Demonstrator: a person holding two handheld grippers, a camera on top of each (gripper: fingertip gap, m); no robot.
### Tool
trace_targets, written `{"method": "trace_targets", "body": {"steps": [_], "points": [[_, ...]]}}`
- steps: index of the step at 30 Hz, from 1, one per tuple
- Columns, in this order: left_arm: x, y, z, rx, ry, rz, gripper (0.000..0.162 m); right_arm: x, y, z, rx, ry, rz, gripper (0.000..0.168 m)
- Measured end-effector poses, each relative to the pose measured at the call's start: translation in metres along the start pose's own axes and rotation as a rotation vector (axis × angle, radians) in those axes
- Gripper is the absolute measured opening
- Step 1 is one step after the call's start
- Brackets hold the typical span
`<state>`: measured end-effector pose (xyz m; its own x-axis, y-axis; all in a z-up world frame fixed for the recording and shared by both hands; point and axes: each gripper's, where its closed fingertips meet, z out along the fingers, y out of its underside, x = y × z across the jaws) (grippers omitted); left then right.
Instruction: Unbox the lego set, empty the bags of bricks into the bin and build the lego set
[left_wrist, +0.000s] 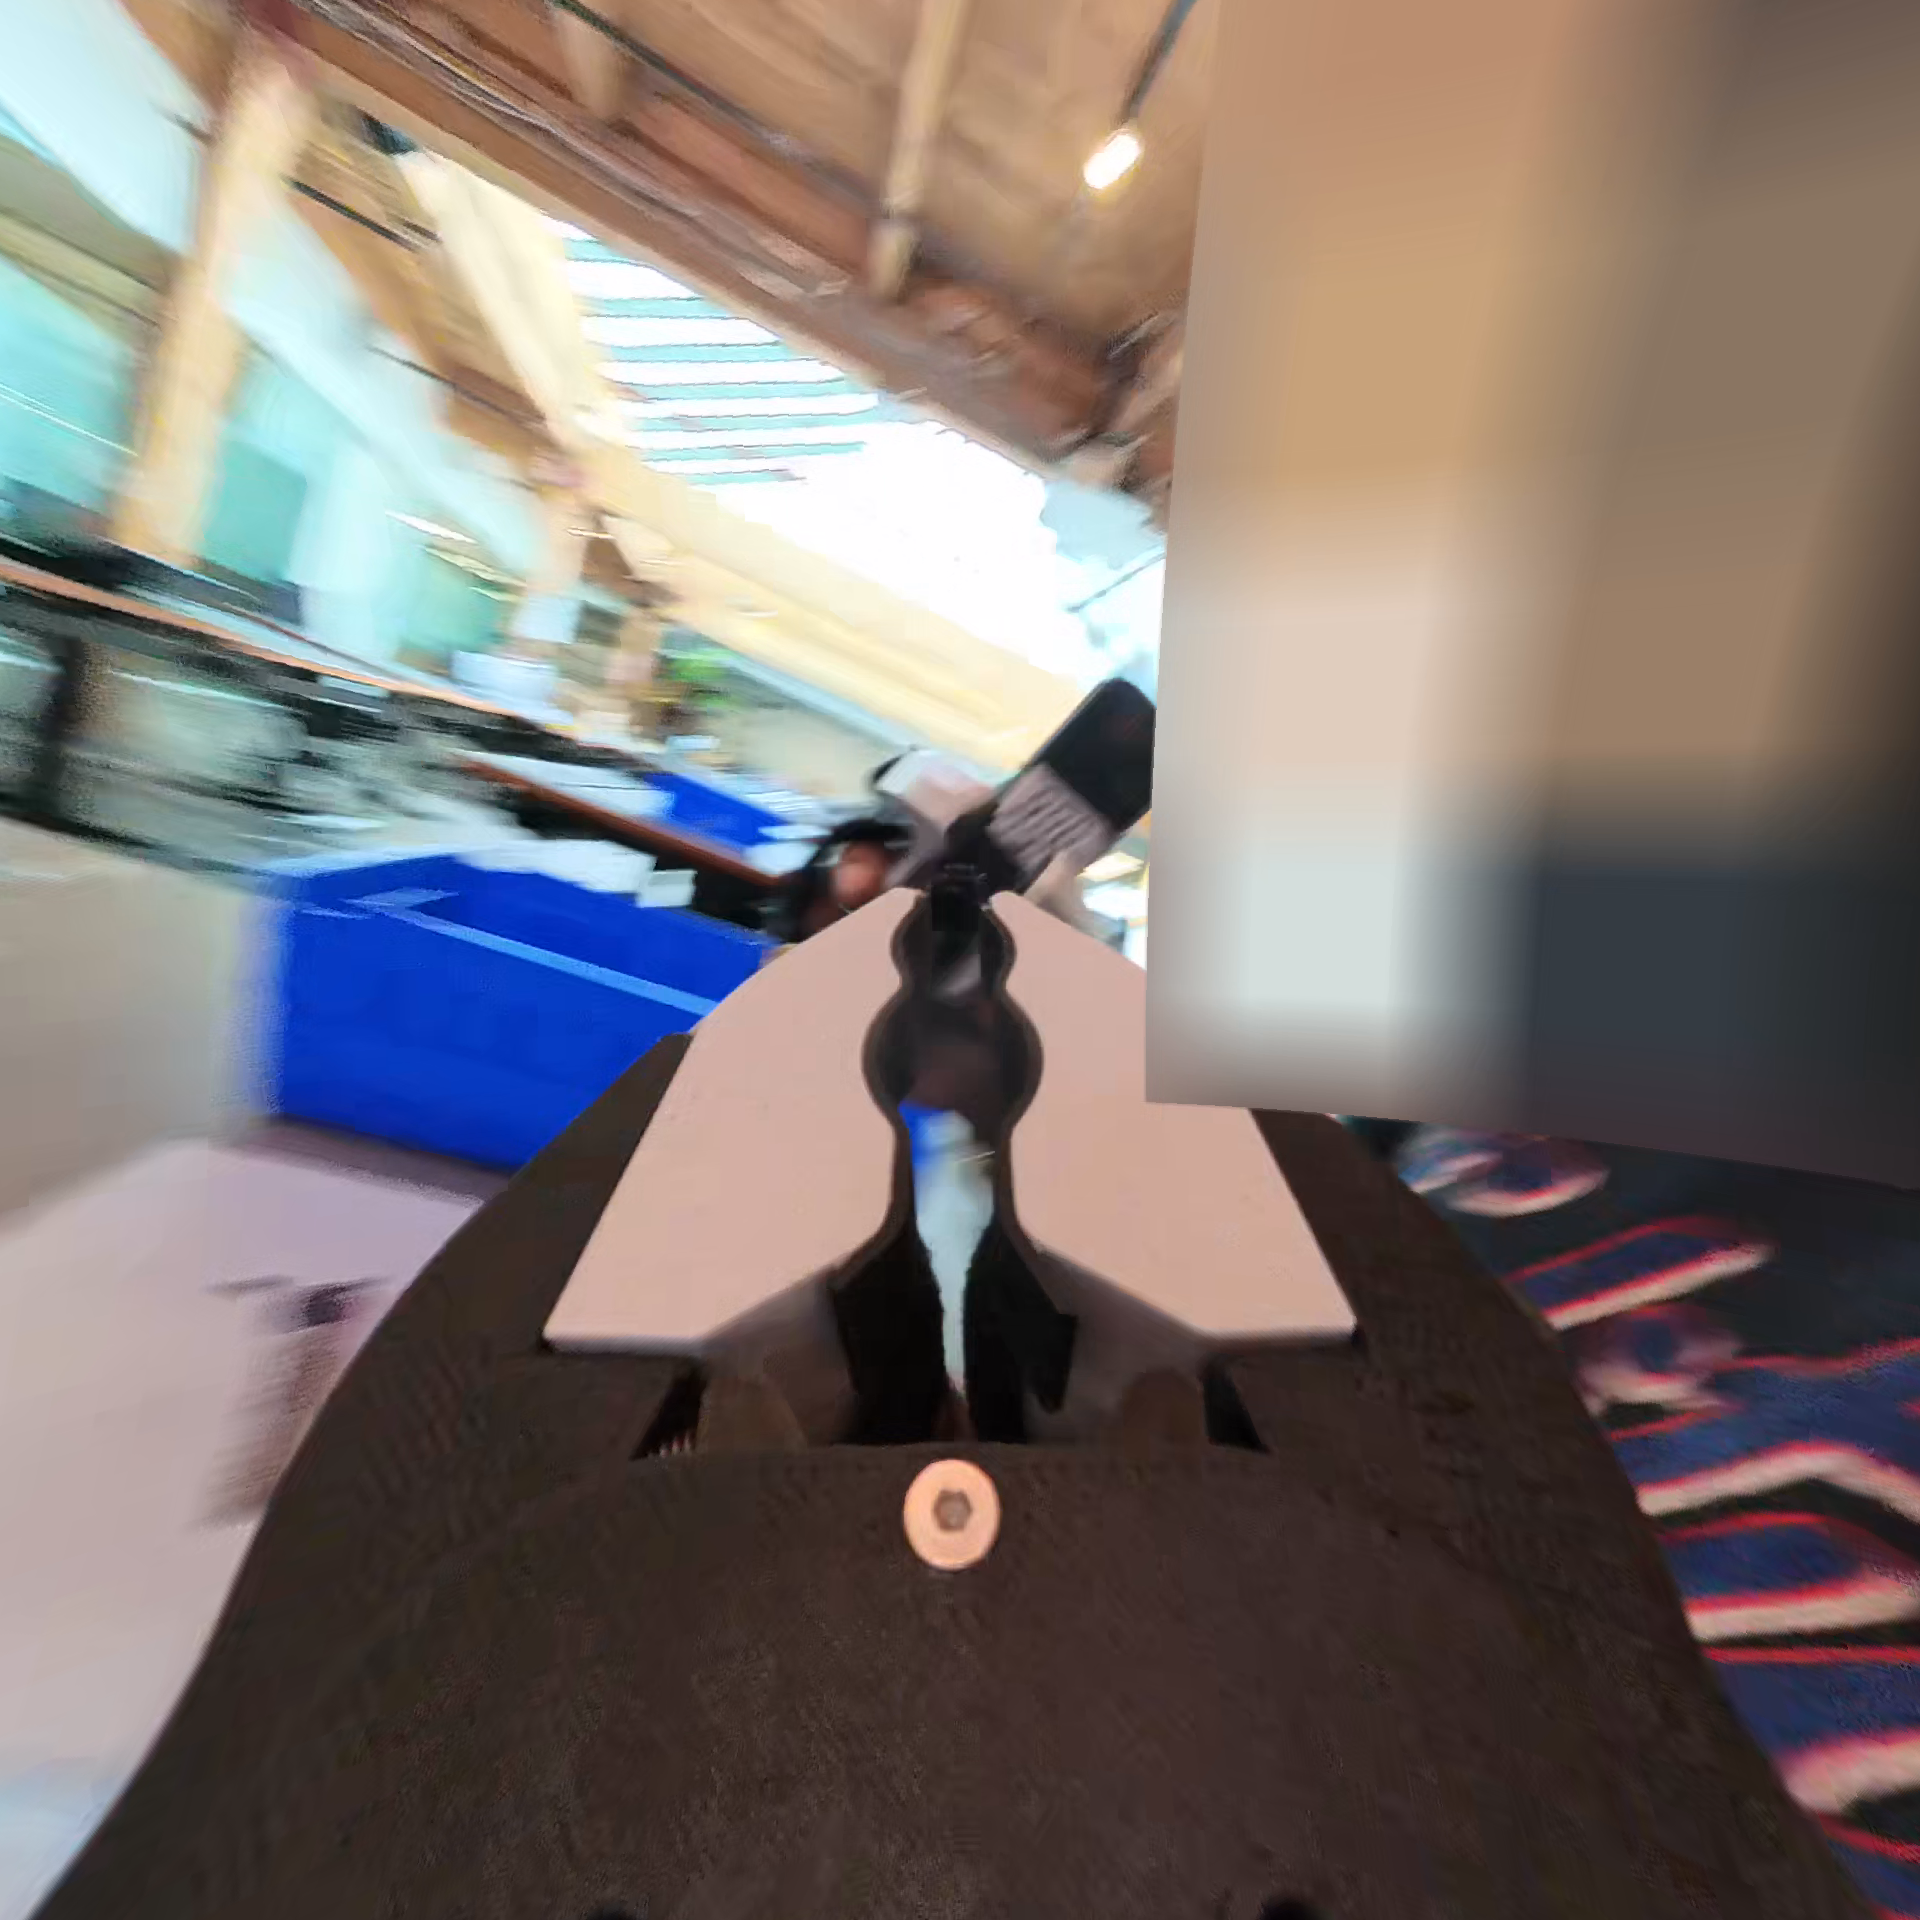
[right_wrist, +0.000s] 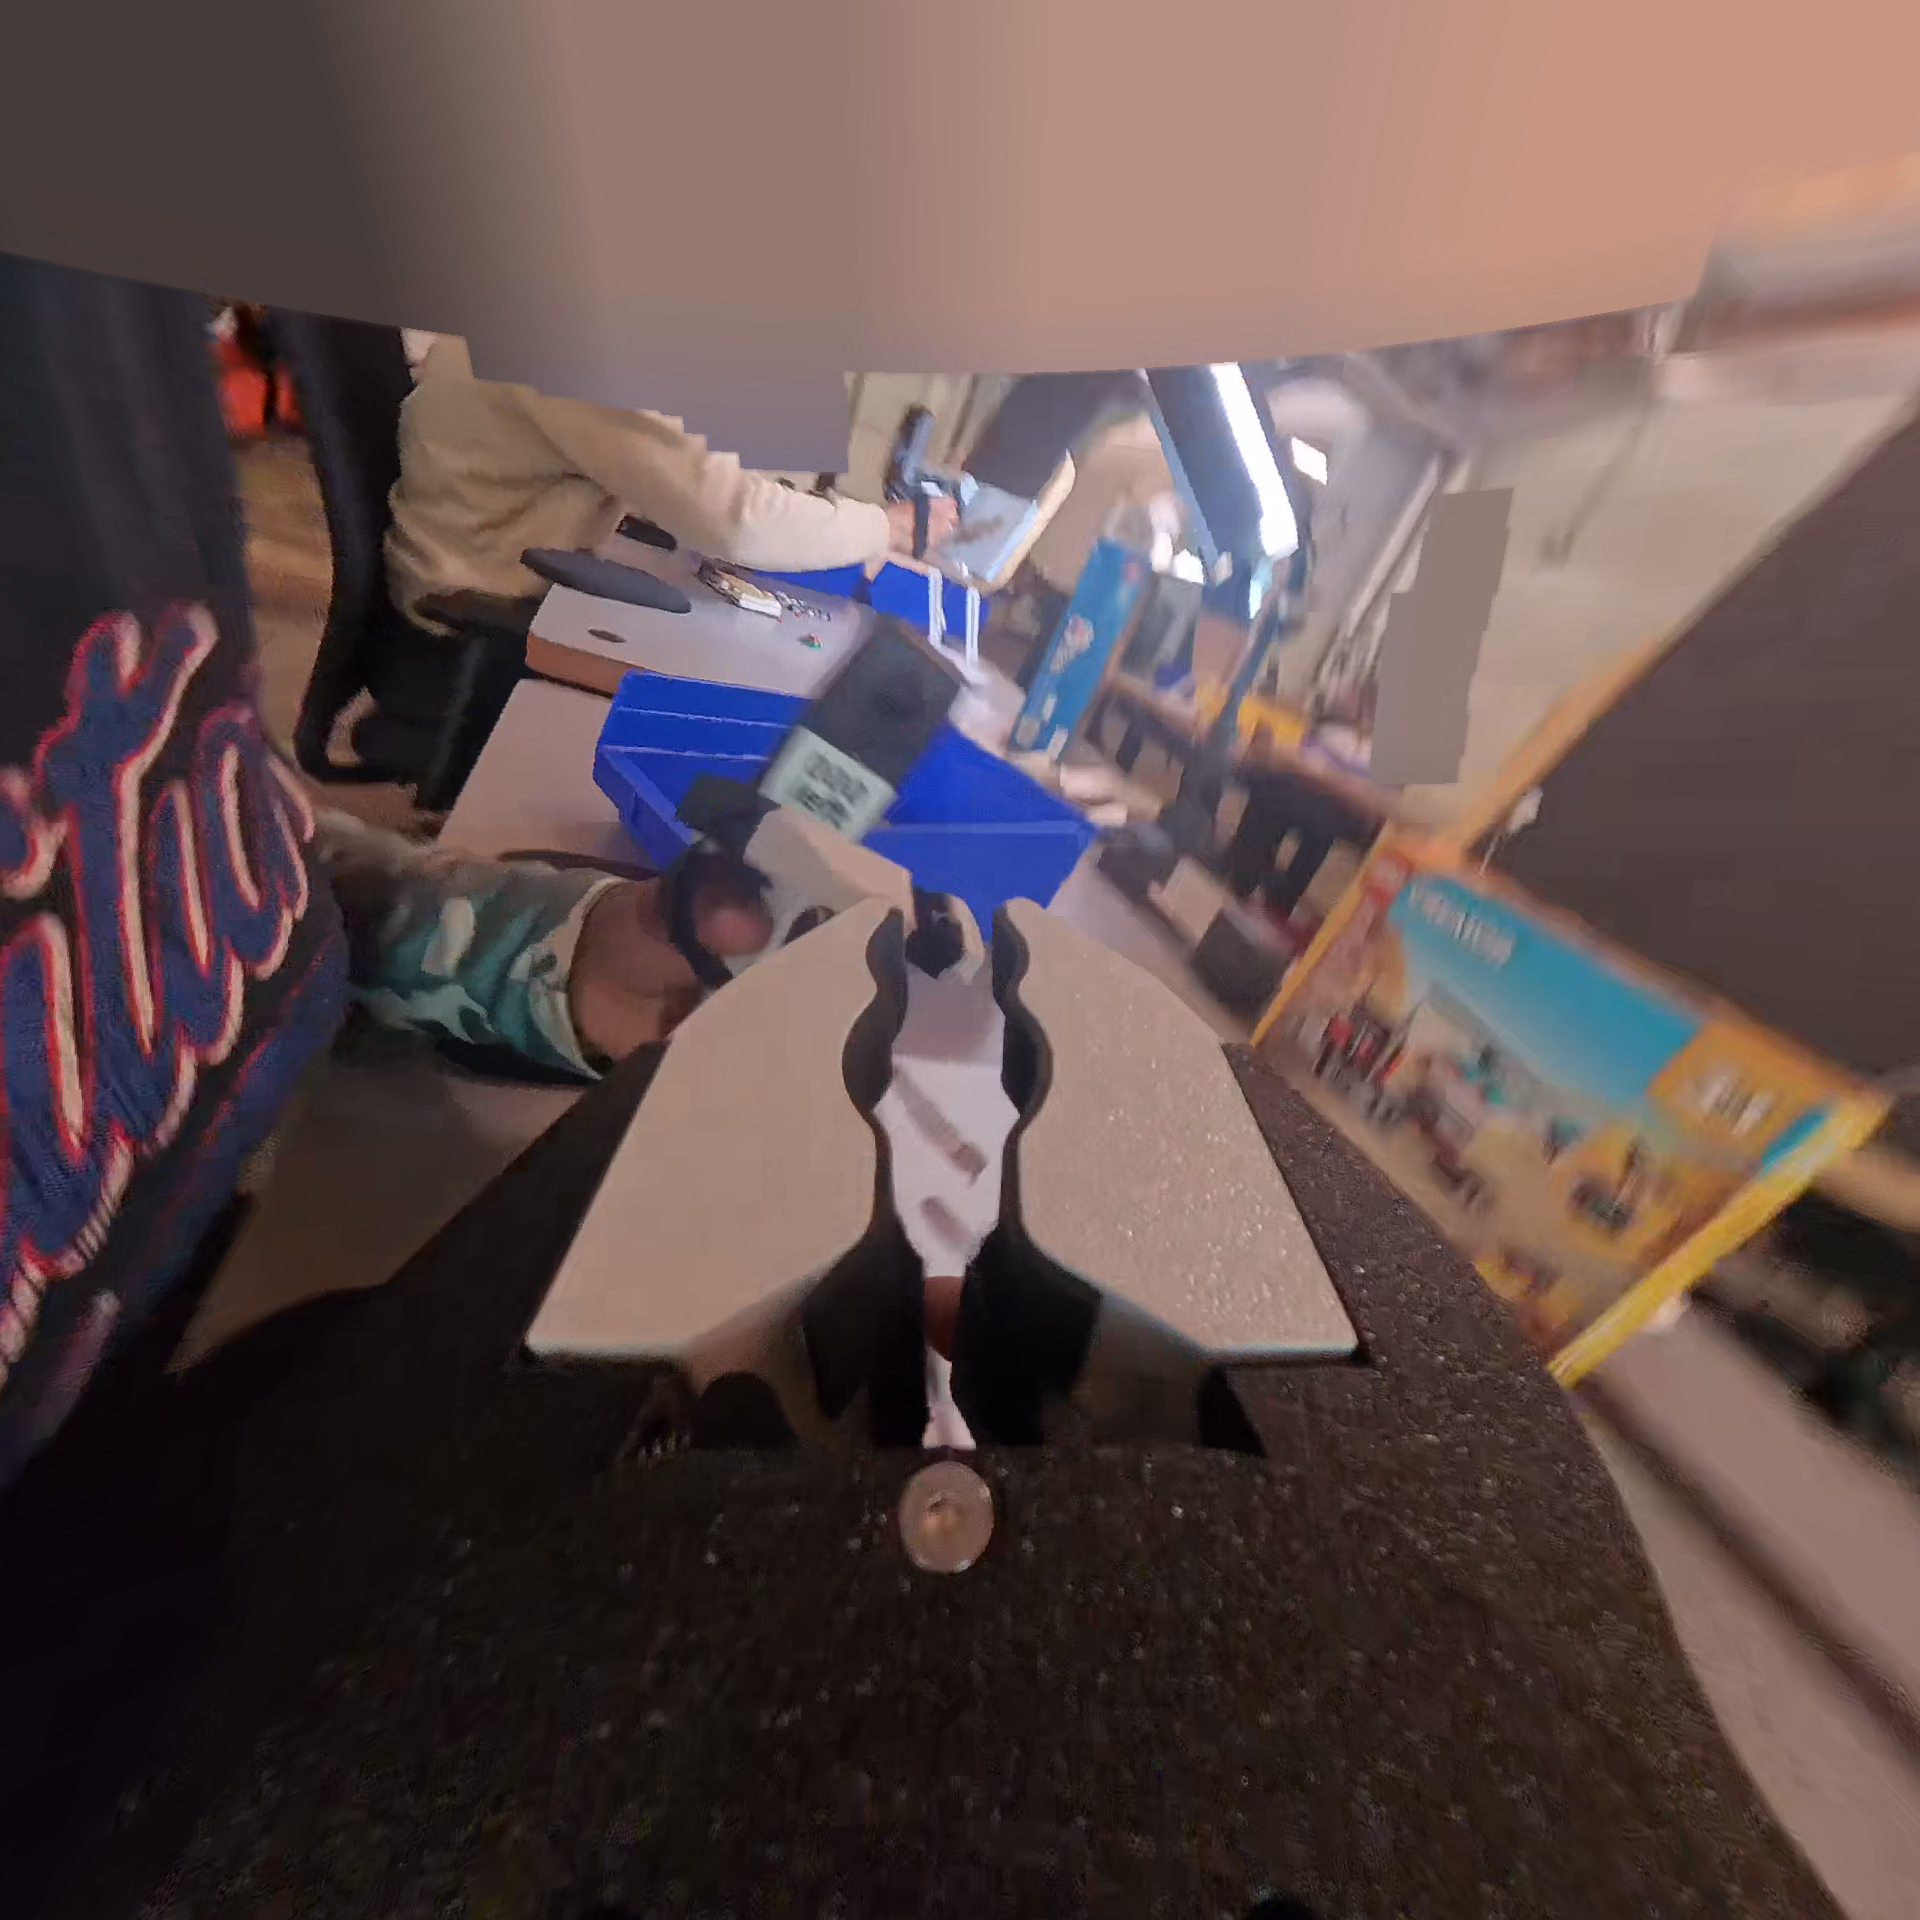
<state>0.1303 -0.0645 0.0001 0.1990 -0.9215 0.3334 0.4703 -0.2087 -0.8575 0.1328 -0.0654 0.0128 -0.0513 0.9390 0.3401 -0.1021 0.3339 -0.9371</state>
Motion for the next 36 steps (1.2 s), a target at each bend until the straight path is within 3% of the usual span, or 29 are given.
{"method": "trace_targets", "body": {"steps": [4, 8, 23, 36], "points": [[-0.020, 0.009, -0.012, -0.177, -0.269, 0.534, 0.008, 0.002, 0.024, 0.010, -0.167, 0.011, 0.284, 0.016], [-0.024, 0.019, -0.015, -0.287, -0.312, 0.698, 0.008, -0.001, 0.031, 0.014, -0.253, -0.003, 0.279, 0.009], [-0.023, 0.036, -0.019, -0.413, -0.262, 0.739, 0.008, -0.013, 0.057, 0.008, -0.525, -0.150, 0.118, 0.008], [-0.026, 0.045, -0.020, -0.478, -0.249, 0.732, 0.008, -0.014, 0.060, 0.006, -0.577, -0.158, 0.003, 0.007]]}}
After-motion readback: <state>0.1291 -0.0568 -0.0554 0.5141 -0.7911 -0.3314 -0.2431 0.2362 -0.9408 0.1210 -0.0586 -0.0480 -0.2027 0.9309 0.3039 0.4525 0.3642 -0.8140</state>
